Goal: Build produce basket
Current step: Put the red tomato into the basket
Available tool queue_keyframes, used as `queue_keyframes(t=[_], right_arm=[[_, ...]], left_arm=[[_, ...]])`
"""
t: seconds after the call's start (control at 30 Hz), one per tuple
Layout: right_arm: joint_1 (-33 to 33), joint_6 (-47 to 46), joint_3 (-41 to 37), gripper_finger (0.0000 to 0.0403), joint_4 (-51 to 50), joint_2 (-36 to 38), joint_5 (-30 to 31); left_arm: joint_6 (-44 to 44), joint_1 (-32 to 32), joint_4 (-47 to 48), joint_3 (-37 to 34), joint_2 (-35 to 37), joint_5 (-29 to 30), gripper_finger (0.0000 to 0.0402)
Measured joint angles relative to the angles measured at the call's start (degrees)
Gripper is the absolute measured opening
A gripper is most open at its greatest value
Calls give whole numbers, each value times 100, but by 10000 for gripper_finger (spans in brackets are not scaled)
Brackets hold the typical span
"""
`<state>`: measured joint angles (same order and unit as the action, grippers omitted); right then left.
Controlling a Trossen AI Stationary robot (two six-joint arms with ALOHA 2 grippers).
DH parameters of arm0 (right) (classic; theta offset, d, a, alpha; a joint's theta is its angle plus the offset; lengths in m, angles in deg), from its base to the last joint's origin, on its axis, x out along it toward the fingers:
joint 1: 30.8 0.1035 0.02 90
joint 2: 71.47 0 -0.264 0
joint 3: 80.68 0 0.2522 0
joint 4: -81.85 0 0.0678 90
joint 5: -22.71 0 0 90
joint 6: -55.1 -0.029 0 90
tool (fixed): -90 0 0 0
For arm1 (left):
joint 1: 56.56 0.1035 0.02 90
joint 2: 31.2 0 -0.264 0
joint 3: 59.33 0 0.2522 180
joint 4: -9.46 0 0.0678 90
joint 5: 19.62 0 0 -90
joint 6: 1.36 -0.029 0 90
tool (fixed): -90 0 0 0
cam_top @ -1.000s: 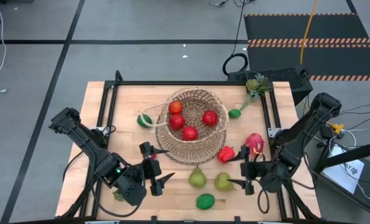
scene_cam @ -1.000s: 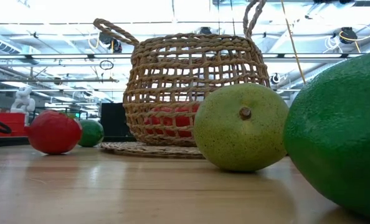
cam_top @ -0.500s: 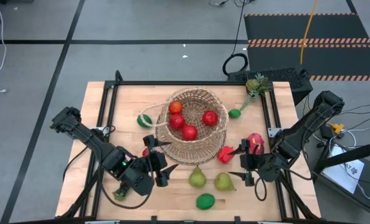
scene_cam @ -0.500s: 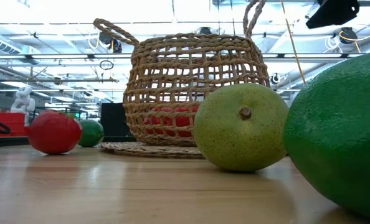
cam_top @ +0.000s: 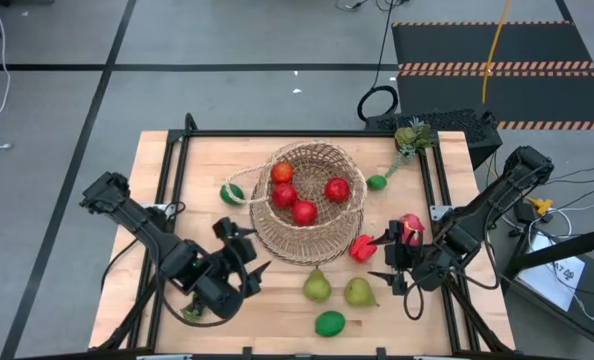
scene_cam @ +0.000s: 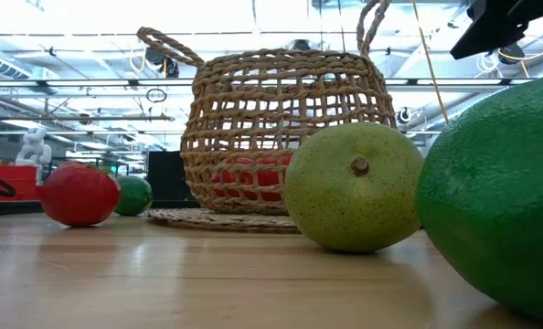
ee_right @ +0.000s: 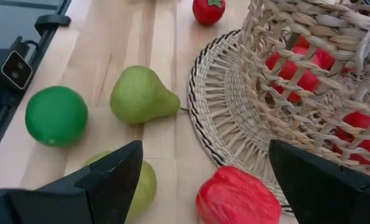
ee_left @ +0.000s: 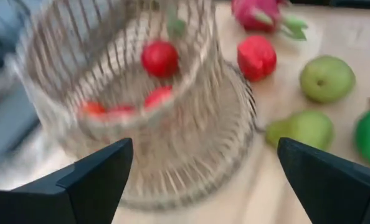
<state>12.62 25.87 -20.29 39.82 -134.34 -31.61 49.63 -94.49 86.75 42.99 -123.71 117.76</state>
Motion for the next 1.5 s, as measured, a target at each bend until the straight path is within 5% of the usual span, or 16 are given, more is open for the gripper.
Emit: queue_keyframes(t=[0.3, 0.6, 1.17, 1.5], right_arm=[[0, 783, 0, 339, -31, 0, 0], [7, 1059, 0, 339, -131, 106, 0], [7, 1047, 2, 339, -247, 216, 0], [7, 1047, 2, 339, -245, 214, 2]], left_arm=[[1533, -375, 322, -161, -31, -378, 399], [1980, -383, -282, -1616, -42, -693, 399], [2361, -121, -1031, -3534, -42, -1630, 400], [1857, 88, -1706, -3950, -42, -1496, 400]])
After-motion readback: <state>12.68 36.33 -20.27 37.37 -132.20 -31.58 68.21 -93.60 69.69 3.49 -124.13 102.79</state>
